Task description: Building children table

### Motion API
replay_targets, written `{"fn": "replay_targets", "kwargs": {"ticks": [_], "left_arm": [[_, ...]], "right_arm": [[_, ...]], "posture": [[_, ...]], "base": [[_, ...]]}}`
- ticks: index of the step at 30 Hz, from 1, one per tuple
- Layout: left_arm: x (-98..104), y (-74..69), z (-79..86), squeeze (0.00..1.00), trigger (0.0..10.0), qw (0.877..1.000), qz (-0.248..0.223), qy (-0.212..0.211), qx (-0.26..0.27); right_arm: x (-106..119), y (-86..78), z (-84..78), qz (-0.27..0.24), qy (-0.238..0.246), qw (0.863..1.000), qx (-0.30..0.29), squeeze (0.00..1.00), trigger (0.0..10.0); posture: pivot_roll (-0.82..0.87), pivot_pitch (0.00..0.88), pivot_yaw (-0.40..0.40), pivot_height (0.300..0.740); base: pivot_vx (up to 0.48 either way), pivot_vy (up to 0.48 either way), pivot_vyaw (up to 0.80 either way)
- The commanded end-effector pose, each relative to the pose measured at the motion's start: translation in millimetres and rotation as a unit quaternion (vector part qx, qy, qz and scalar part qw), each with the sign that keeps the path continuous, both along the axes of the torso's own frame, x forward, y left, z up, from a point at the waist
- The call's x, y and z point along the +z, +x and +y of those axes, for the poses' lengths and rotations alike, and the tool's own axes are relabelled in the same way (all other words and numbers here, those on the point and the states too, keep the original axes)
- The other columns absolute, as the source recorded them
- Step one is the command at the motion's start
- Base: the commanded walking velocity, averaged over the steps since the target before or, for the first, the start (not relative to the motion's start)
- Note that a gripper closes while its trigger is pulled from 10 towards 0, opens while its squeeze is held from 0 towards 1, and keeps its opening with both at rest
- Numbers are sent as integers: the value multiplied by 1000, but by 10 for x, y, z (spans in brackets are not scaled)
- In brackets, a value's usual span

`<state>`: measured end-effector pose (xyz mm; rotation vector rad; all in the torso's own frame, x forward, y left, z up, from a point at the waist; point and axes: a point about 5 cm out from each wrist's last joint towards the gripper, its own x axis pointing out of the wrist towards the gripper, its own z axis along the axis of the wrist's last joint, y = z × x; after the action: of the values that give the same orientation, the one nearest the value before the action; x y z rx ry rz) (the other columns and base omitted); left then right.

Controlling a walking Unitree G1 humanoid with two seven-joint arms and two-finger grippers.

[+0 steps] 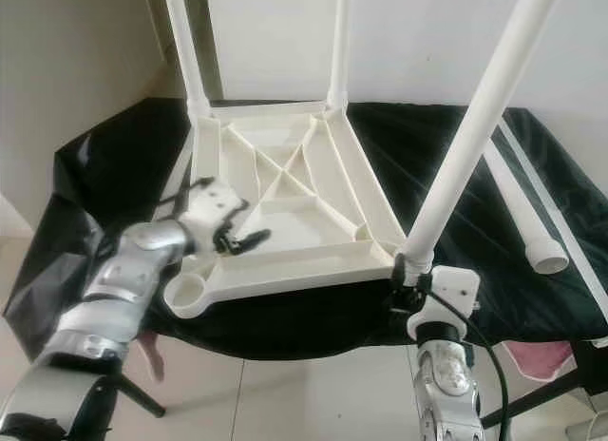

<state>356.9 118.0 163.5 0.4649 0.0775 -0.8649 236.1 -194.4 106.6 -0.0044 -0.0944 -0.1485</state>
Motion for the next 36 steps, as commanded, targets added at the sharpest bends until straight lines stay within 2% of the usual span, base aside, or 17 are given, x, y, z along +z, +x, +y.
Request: {"fn": "replay_targets", "kwargs": {"ticks": [1,3,4,5,6,7,9,13,16,19,20,21,24,25,26,32,36], "left_arm": [[51,79,92,0,10000,985,-75,-28,151],[-37,-171,-28,0,10000,997,-77,-3,13],[-37,-171,-28,0,10000,997,-77,-3,13],[-74,-269,-45,0,10000,997,-73,3,-30],[-119,-284,10,0,10000,997,-67,18,-32],[-119,-284,10,0,10000,997,-67,18,-32],[-170,-236,141,0,10000,998,-55,39,-7],[-172,-218,255,0,10000,997,-53,47,-2],[-201,-209,500,0,10000,997,-32,69,-1],[-201,-197,564,0,10000,997,-28,73,4],[-190,-154,654,0,10000,996,-27,81,25],[-190,-154,654,0,10000,996,-27,81,25],[-90,-27,951,0,10000,988,-44,108,100],[-90,-27,951,0,10000,988,-44,108,100],[-22,22,1034,0,10000,984,-58,111,125],[36,58,1103,0,10000,982,-63,110,139],[-28,44,1079,0,10000,983,-54,131,115]], "right_arm": [[-44,-8,43,6,8,1000,17,0,10000],[-54,-30,123,5,24,998,56,0,10000],[-54,-30,123,5,24,998,56,0,10000],[-54,-42,146,4,26,997,70,0,10000],[-54,-54,160,3,28,996,82,0,10000],[-54,-54,160,3,28,996,82,0,10000],[-57,-70,171,4,29,995,96,0,10000],[-62,-80,173,4,30,995,99,0,10000],[-73,-80,189,5,32,994,103,0,10000],[-74,-78,196,5,33,994,105,0,10000],[-79,-74,210,6,33,994,108,0,10000],[-79,-74,210,6,33,994,108,0,10000],[-99,-67,254,9,36,992,122,0,10000],[-99,-67,254,9,36,992,122,0,10000],[-108,-73,269,10,37,991,128,0,10000],[-135,-93,283,16,38,990,135,0,10000],[-177,-112,273,24,41,990,136,0,10000]], "posture": [[-70,0,12,740],[-68,0,15,740],[-68,0,15,740],[-68,0,17,740],[-68,0,19,740],[-68,0,19,740],[-68,0,21,740],[-69,0,22,740],[-71,0,24,740],[-71,0,24,740],[-71,0,25,740],[-71,0,25,740],[-73,0,27,740],[-73,0,27,740],[-73,0,27,740],[-76,0,29,740],[-77,0,30,740]], "base": [[0,0,0],[0,0,0],[0,0,0],[0,0,0],[0,0,0],[0,0,0],[0,0,0],[0,0,0],[0,0,0],[0,0,0],[0,0,0],[0,0,0],[0,0,0],[0,0,0],[0,0,0],[0,0,0],[0,0,0]]}}
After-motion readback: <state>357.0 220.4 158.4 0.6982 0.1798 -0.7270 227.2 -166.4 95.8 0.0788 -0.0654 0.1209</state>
